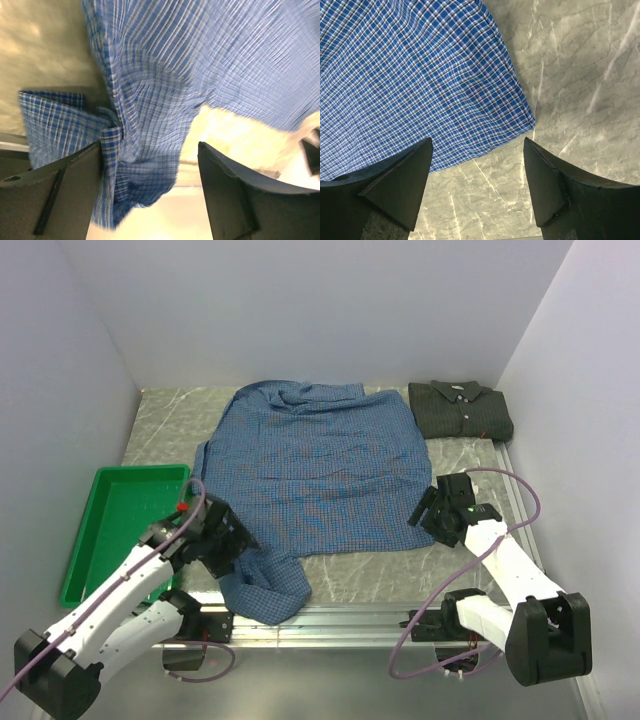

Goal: Fold and stack the long sleeve shirts
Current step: Flatten the shirt out

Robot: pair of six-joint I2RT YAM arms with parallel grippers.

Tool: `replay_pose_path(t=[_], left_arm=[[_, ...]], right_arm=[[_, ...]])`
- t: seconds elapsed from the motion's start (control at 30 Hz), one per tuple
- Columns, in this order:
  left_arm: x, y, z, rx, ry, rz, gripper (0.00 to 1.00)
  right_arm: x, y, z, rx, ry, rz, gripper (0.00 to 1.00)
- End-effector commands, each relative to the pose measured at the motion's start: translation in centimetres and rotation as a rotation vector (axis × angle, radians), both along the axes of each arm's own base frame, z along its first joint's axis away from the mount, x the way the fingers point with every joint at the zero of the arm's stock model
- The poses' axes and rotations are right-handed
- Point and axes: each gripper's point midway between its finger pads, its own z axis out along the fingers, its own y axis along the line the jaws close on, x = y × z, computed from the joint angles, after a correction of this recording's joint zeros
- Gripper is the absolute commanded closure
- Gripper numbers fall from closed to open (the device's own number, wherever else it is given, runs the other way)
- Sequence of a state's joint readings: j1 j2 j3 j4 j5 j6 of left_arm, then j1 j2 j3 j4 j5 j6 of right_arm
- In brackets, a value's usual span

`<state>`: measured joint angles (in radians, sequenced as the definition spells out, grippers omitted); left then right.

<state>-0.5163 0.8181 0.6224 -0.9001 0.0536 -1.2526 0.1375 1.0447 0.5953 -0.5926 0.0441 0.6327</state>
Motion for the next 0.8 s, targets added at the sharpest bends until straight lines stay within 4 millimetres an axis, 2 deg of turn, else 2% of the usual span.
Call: replay_pose_path(t=[0.0, 0.07, 0.13, 0.27, 0.37, 0.53, 0.63, 0.77], left_arm=[[1.1, 2.9, 2.0, 0.136, -0.057, 0.103, 0.2], [1.4, 3.6, 1.3, 0.171, -0.061, 0.141, 0.21], [1.6, 3.4, 0.4, 0.163, -0.048, 0.163, 0.22], [1.3, 3.6, -2.9, 0.186, 0.014, 0.197, 0.24], [1.6, 4.4, -4.2, 0.238, 0.028, 0.233, 0.25], [2.8, 5.4, -4.6, 0.297, 0.014, 0.258, 0.31], [3.3, 5.7, -4.8, 0.303, 0.009, 0.257, 0.38], [2.9, 5.5, -4.7, 0.283, 0.027, 0.243, 0.53]], right_arm=[[0.8, -0.7, 1.0, -0.035, -0.031, -0.013, 0.2], [0.5, -0.8, 0.6, -0.043, -0.008, -0.015, 0.21], [0.3, -0.9, 0.3, -0.045, 0.008, -0.018, 0.21], [0.1, -1.2, -0.1, -0.058, 0.019, -0.035, 0.21], [0.1, -1.3, -0.2, -0.061, 0.022, -0.042, 0.21], [0.0, -1.0, -0.8, -0.05, 0.039, -0.032, 0.22], [-0.1, -1.1, -1.0, -0.051, 0.042, -0.038, 0.22], [-0.3, -1.6, -1.1, -0.066, 0.052, -0.065, 0.24]])
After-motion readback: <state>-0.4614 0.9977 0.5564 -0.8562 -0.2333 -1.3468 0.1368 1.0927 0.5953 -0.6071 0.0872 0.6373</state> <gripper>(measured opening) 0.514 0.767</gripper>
